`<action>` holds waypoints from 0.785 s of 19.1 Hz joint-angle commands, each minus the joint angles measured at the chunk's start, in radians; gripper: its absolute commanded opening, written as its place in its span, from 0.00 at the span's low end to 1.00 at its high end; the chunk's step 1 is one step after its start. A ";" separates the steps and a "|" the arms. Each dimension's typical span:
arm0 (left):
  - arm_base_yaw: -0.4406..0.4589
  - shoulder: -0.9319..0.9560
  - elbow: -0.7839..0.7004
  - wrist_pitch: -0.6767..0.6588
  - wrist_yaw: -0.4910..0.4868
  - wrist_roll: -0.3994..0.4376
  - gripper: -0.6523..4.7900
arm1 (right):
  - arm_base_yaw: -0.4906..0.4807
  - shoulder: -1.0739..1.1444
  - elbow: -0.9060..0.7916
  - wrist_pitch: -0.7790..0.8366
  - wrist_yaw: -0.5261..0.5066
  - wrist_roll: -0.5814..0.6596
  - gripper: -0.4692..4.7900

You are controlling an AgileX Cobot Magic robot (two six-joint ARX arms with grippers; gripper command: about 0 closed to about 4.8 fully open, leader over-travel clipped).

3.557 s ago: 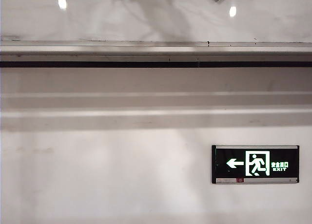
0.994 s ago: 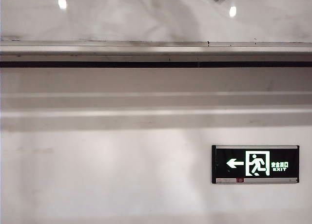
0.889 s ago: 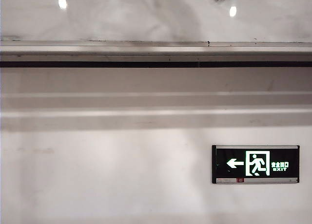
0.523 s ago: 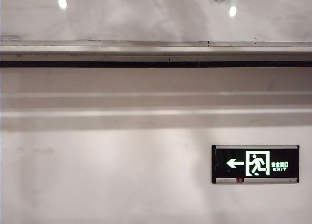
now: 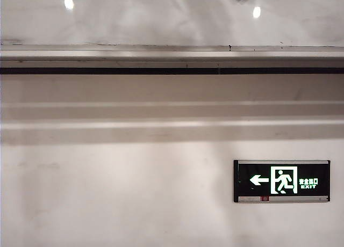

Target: Take a marker from the whiteboard tray, write "Hi!" on the whiteboard, and then put the marker back vertically into the whiteboard tray.

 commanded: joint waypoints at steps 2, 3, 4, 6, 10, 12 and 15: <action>0.000 -0.002 0.004 0.010 0.004 0.000 0.11 | 0.003 -0.003 0.002 -0.040 -0.007 0.000 0.09; 0.000 -0.002 0.004 0.010 0.004 0.000 0.11 | 0.003 -0.003 0.002 -0.059 -0.006 0.001 0.09; 0.000 -0.002 0.004 0.009 0.004 0.000 0.11 | 0.003 -0.003 0.002 -0.077 -0.004 0.004 0.09; 0.000 -0.002 0.004 0.010 0.004 0.000 0.11 | 0.003 -0.003 0.003 -0.113 -0.003 0.008 0.09; 0.000 -0.002 0.004 0.010 0.005 -0.002 0.11 | 0.004 -0.003 0.003 -0.179 0.002 0.010 0.09; 0.000 -0.002 0.004 0.010 0.005 -0.002 0.11 | 0.004 -0.003 0.003 -0.212 0.004 0.024 0.09; 0.000 -0.002 0.004 0.009 0.005 -0.002 0.11 | 0.004 -0.003 0.003 -0.244 0.004 0.039 0.09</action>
